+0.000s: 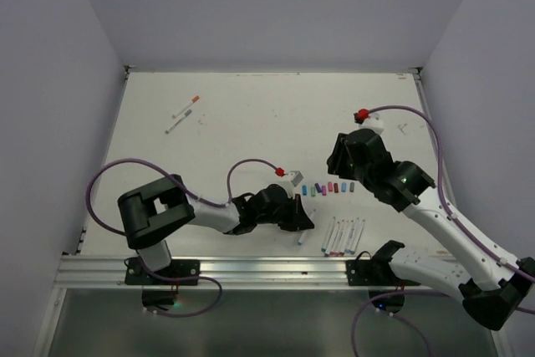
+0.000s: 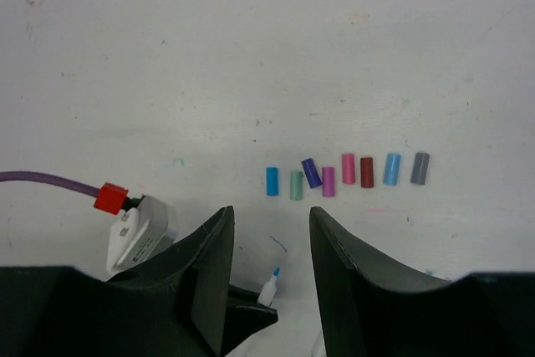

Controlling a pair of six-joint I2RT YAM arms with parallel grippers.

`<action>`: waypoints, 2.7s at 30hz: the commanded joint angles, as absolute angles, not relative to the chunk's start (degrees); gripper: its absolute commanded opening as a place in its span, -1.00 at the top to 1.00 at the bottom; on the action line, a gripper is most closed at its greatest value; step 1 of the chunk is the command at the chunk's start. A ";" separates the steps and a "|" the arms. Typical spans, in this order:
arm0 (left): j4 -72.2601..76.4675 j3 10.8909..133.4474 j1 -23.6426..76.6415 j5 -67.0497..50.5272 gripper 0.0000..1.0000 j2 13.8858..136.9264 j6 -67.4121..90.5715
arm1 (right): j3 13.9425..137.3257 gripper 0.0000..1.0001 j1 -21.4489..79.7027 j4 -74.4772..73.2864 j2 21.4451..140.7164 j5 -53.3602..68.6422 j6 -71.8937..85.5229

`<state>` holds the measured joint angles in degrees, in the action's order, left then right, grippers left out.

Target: Open the pen caps

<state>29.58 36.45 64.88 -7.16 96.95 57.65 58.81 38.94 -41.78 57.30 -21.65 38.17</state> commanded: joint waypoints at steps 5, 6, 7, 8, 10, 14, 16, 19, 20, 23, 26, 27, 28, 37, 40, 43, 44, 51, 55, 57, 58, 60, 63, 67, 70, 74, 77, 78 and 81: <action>33.05 45.08 67.06 -5.80 1.00 104.76 57.30 | 56.87 0.09 38.85 -47.81 52.39 -23.03 40.16; 32.52 45.44 67.23 -5.28 1.00 105.20 57.39 | 56.34 0.09 38.76 -47.81 52.12 -22.85 40.17; 32.43 45.70 67.85 -4.93 0.93 105.47 57.22 | 56.16 0.09 38.76 -47.73 51.95 -22.50 40.25; 32.26 45.96 68.11 -4.57 0.89 105.73 57.13 | 55.90 0.09 38.76 -47.81 51.51 -22.15 40.34; 31.03 45.97 68.55 -3.26 0.67 105.47 57.48 | 55.55 0.09 38.76 -47.81 51.50 -21.80 40.34; 29.88 44.65 68.64 -1.85 0.28 104.59 57.92 | 55.20 0.09 38.76 -47.72 51.33 -21.45 40.25; 29.71 44.21 68.56 -1.32 0.07 104.15 57.92 | 54.93 0.09 38.85 -47.46 51.33 -21.36 40.17; 29.27 43.86 68.56 -1.14 -0.07 103.10 57.31 | 54.67 0.09 38.76 -46.76 51.42 -21.01 40.17; 28.83 43.86 68.55 -0.88 -0.09 102.57 57.04 | 54.41 0.09 38.67 -46.67 51.50 -21.01 40.17; 24.62 43.68 67.77 1.48 -0.18 99.41 55.29 | 54.32 0.09 38.76 -46.32 51.86 -20.74 40.25; 21.63 40.71 63.91 1.67 -0.25 94.23 53.71 | 53.97 0.09 38.76 -45.62 51.94 -20.30 40.17; 19.97 39.82 60.76 2.10 -0.27 92.48 52.57 | 53.96 0.09 38.76 -45.53 51.94 -20.30 40.08; 18.82 38.42 59.08 2.46 -0.33 88.81 51.69 | 53.96 0.09 38.76 -45.18 52.38 -20.13 39.90; -3.86 47.17 37.02 13.00 -0.56 76.73 30.79 | 51.24 0.09 38.67 -39.21 56.51 -16.09 38.59; -3.60 50.43 29.99 11.00 -0.59 78.47 22.51 | 51.50 0.09 38.67 -37.10 58.97 -14.42 37.19; -3.17 53.86 20.32 4.24 -0.59 82.16 19.95 | 52.82 0.08 38.58 -36.48 61.78 -13.98 35.87; -1.95 54.40 16.21 1.70 -0.59 83.22 19.26 | 53.78 0.08 38.67 -36.39 62.74 -13.80 35.42; -1.76 62.83 4.84 -2.02 -0.61 95.44 16.96 | 54.76 0.08 38.23 -33.40 68.37 -10.29 32.35; 3.33 64.16 1.85 -2.90 -0.61 98.78 17.84 | 55.28 0.08 37.79 -31.47 72.59 -8.35 30.50; 5.97 64.60 0.79 -2.72 -0.61 100.36 17.40 | 55.46 0.08 37.36 -30.85 73.73 -7.04 29.71; 6.85 64.86 0.18 -2.20 -0.62 100.81 17.23 | 55.72 0.08 37.01 -30.76 74.96 -6.25 29.45; 7.03 66.17 0.00 -2.20 -0.62 102.56 17.23 | 55.81 0.08 36.48 -30.24 75.76 -5.36 28.83; 6.07 68.19 -2.02 -1.06 -0.63 105.11 17.31 | 55.72 0.08 35.77 -29.62 76.90 -4.31 28.13; 3.97 71.44 -2.28 5.16 -0.67 109.06 18.19 | 55.55 0.08 34.63 -28.83 77.96 -2.82 27.51; 2.73 72.94 -2.63 6.15 -0.68 111.26 18.46 | 55.20 0.08 33.84 -28.04 78.31 -2.02 27.25; 2.72 73.91 -2.90 6.06 -0.68 113.81 18.54 | 55.37 0.08 33.22 -27.68 79.19 -1.14 27.07; 2.29 73.74 -2.90 5.98 -0.68 114.26 18.54 | 55.55 0.08 33.05 -27.69 79.28 -1.05 27.07; 2.29 73.39 -2.90 5.89 -0.68 114.08 18.54 | 55.63 0.08 32.96 -27.60 79.28 -0.97 27.07; 1.59 72.25 -2.81 6.41 -0.67 113.91 18.81 | 55.64 0.08 32.96 -27.60 78.67 -0.70 27.25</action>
<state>1.67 71.68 -2.31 4.86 114.21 18.87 53.34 33.23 -29.06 79.40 -1.85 28.21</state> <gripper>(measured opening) 0.835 0.459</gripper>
